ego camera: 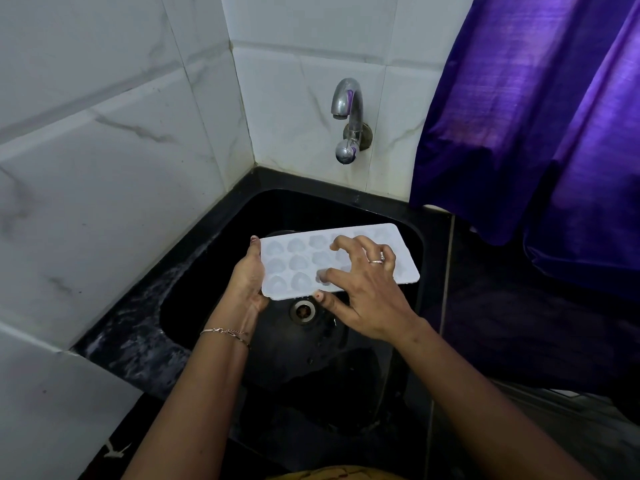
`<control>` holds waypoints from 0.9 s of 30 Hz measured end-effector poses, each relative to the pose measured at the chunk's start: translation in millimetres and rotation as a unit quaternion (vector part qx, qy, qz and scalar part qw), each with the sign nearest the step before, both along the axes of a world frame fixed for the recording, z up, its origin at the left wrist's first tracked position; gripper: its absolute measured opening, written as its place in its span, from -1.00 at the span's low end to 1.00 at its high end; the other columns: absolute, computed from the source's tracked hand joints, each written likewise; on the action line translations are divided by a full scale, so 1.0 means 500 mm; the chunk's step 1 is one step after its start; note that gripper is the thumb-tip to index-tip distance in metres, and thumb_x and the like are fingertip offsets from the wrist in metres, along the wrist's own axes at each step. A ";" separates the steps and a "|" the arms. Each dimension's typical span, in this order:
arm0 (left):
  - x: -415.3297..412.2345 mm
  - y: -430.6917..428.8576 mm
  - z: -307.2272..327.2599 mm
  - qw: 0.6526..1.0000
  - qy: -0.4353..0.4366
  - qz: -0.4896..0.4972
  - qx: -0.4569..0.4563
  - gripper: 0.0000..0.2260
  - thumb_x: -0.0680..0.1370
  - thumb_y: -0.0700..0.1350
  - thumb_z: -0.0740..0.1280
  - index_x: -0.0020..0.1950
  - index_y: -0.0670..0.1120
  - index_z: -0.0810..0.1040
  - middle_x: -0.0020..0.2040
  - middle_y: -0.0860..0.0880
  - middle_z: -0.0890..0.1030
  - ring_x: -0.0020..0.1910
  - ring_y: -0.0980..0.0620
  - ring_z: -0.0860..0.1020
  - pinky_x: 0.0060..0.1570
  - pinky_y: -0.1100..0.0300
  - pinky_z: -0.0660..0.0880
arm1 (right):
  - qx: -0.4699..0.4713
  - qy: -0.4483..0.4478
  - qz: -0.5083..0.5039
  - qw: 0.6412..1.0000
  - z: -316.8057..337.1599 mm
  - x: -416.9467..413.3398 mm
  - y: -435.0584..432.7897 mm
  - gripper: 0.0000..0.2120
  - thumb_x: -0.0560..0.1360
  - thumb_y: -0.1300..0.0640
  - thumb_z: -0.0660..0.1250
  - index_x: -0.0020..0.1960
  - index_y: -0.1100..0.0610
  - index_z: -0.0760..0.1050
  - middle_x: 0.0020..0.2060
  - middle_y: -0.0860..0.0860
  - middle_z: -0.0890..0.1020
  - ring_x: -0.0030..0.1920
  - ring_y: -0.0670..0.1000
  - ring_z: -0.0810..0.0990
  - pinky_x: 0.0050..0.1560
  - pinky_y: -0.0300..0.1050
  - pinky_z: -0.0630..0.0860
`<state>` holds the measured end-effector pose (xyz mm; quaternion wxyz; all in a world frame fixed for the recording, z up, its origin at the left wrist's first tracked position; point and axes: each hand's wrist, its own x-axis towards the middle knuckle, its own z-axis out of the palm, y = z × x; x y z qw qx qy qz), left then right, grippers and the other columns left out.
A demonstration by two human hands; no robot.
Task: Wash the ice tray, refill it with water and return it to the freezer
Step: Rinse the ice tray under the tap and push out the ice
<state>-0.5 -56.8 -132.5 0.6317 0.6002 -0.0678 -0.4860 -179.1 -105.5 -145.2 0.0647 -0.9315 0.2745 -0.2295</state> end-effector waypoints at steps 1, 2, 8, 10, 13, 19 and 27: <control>-0.002 0.000 0.002 1.000 0.001 0.002 -0.001 -0.57 0.66 0.14 0.02 -0.08 -0.11 0.54 -0.32 -0.07 0.68 -0.21 -0.10 0.62 -0.27 0.06 0.52 | 0.003 0.000 0.004 1.000 -0.001 0.000 0.001 -0.47 0.56 -0.34 -0.06 0.00 -0.08 0.60 0.29 -0.03 0.34 0.35 0.04 0.21 0.30 0.10 0.01; -0.002 0.000 0.004 1.000 0.002 0.004 -0.001 -0.57 0.66 0.13 0.02 -0.08 -0.11 0.54 -0.31 -0.08 0.68 -0.20 -0.11 0.61 -0.26 0.05 0.52 | 0.008 -0.002 0.009 1.000 -0.001 0.000 0.001 -0.44 0.57 -0.33 -0.09 0.01 -0.07 0.60 0.29 -0.03 0.34 0.35 0.04 0.21 0.31 0.09 0.01; 0.000 -0.001 0.002 1.000 0.008 0.006 0.000 -0.58 0.66 0.14 0.04 -0.07 -0.11 0.54 -0.35 -0.05 0.68 -0.19 -0.11 0.62 -0.29 0.06 0.52 | 0.032 -0.033 0.021 0.999 0.001 -0.006 -0.007 -0.37 0.59 -0.30 -0.17 -0.02 -0.04 0.62 0.24 0.01 0.38 0.32 0.05 0.22 0.30 0.04 0.05; 0.002 -0.003 0.003 1.000 0.009 0.003 -0.001 -0.58 0.66 0.15 0.04 -0.05 -0.11 0.55 -0.27 -0.08 0.69 -0.17 -0.12 0.63 -0.27 0.04 0.53 | 0.034 -0.034 0.010 0.999 0.000 -0.008 -0.009 -0.37 0.58 -0.32 -0.16 -0.01 -0.04 0.62 0.25 0.02 0.37 0.33 0.06 0.23 0.28 0.06 0.16; 0.002 -0.007 0.004 1.000 -0.001 0.004 0.003 -0.58 0.65 0.15 0.05 -0.02 -0.10 0.55 -0.13 -0.12 0.67 -0.13 -0.14 0.63 -0.24 0.02 0.54 | 0.040 -0.029 0.015 0.999 -0.001 -0.009 -0.006 -0.39 0.57 -0.33 -0.13 0.07 -0.06 0.61 0.31 -0.01 0.34 0.35 0.03 0.21 0.22 -0.01 0.19; -0.007 -0.010 0.008 1.000 -0.007 0.001 0.001 -0.58 0.66 0.15 0.04 -0.02 -0.12 0.54 -0.15 -0.11 0.66 -0.18 -0.11 0.64 -0.28 0.06 0.54 | 0.051 -0.054 0.036 0.997 0.028 0.004 0.009 -0.41 0.56 -0.33 -0.11 0.09 0.01 0.56 0.32 0.00 0.34 0.34 0.04 0.26 0.20 0.02 0.22; -0.006 -0.016 0.012 1.000 -0.025 -0.002 0.013 -0.58 0.65 0.17 0.04 -0.05 -0.10 0.53 -0.19 -0.10 0.66 -0.26 -0.08 0.64 -0.36 0.13 0.54 | 0.040 -0.005 0.064 0.997 0.027 0.030 0.017 -0.38 0.55 -0.35 -0.13 0.03 -0.03 0.60 0.32 -0.02 0.37 0.37 0.05 0.25 0.32 0.11 0.09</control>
